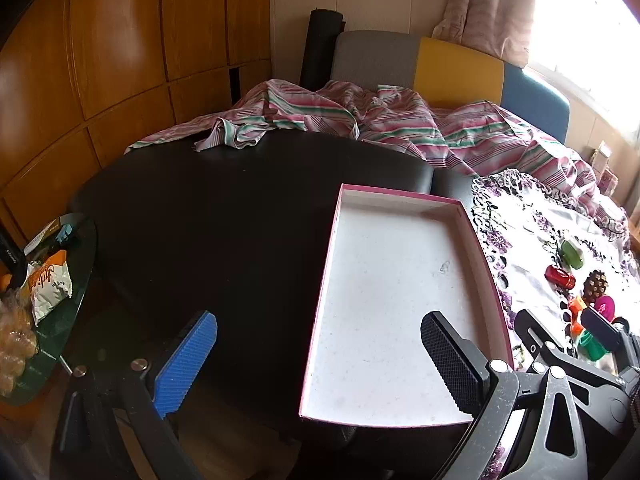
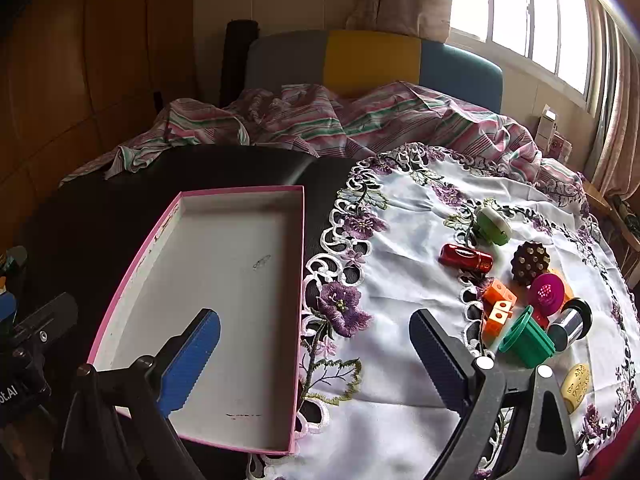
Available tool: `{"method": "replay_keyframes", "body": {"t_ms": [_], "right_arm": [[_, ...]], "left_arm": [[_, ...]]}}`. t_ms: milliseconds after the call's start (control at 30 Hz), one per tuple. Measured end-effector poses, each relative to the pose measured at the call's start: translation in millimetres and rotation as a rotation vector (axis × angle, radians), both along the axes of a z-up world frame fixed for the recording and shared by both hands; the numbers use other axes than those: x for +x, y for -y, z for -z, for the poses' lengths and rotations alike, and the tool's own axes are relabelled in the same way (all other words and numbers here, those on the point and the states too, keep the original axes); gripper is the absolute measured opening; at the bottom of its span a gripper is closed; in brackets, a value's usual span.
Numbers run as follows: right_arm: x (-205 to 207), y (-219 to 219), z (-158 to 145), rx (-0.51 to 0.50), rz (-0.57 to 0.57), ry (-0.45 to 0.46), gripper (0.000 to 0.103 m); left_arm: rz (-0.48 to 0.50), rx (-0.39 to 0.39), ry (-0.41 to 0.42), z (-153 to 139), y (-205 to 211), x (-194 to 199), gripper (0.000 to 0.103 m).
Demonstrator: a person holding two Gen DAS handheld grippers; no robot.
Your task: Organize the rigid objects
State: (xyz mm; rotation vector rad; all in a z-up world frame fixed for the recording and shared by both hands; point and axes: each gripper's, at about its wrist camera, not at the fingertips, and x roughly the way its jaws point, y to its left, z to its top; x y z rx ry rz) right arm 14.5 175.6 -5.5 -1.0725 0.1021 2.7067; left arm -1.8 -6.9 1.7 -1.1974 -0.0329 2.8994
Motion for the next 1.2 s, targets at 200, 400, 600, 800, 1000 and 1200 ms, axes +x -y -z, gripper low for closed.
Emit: {"method": "replay_keyframes", "body": {"t_ms": [200,400,600,800,1000,1200], "right_arm": [[5.2,-5.5,-0.4,0.000,0.009,-0.007,0.097],[5.6,-6.0,-1.4,0.008,0.019,-0.007,0.097],[5.1,-12.3,-2.3,0.014,0.019,0.000,0.097],[3.5,-23.6,-6.0,0.012,0.015,0.002,0.097],[4.0,-35.6,-7.5,0.007,0.025,0.009,0.097],[4.5,-50.0,-9.9,-0.025,0.034,0.013,0.097]], "left_arm": [[0.012,-0.028,0.015,0.4,-6.5,-1.6,0.103],[0.030,-0.048,0.027,7.4,-9.6,-0.8,0.103],[0.041,-0.048,0.032,8.3,-10.6,-2.7,0.103],[0.064,-0.053,0.027,7.9,-16.1,-7.1,0.103],[0.098,-0.048,0.026,6.3,-24.3,-9.3,0.103],[0.123,-0.034,0.039,5.2,-29.2,-12.7,0.103]]}}
